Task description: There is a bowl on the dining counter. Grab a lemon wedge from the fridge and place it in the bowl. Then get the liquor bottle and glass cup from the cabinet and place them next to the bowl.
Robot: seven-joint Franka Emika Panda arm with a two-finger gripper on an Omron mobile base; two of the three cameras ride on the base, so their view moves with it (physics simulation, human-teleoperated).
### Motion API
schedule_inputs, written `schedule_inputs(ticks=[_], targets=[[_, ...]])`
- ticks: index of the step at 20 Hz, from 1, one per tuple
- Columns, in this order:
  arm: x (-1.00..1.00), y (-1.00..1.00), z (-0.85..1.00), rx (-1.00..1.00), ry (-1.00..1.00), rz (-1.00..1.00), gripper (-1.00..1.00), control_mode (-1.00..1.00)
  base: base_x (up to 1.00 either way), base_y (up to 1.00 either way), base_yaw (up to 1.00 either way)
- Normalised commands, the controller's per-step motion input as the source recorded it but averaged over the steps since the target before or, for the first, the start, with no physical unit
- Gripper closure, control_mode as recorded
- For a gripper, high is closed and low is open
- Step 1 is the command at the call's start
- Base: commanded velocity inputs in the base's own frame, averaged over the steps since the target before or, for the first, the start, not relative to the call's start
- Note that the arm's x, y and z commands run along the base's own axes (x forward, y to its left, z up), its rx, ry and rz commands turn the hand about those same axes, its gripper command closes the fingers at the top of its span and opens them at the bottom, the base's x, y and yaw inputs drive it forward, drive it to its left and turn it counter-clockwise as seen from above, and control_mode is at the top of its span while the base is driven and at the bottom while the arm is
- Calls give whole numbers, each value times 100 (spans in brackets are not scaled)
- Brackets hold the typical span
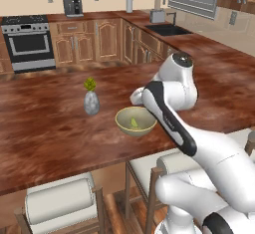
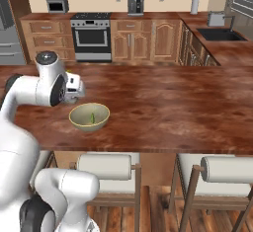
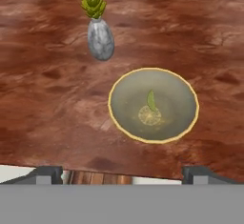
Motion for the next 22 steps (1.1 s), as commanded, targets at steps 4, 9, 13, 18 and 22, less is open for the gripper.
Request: schedule_inputs(ticks=[4, 9, 13, 18, 22], targets=[[-100, 0, 66, 0, 1, 0, -100, -100, 0, 0, 0], [-100, 0, 39, -2, 6, 0, -100, -100, 0, 0, 0], [-100, -3, 34, -4, 6, -1, -100, -100, 0, 0, 0], [-45, -2, 64, -3, 15, -4, -100, -100, 0, 0, 0], [-1, 0, 67, 0, 20, -10, -100, -100, 0, 0, 0]])
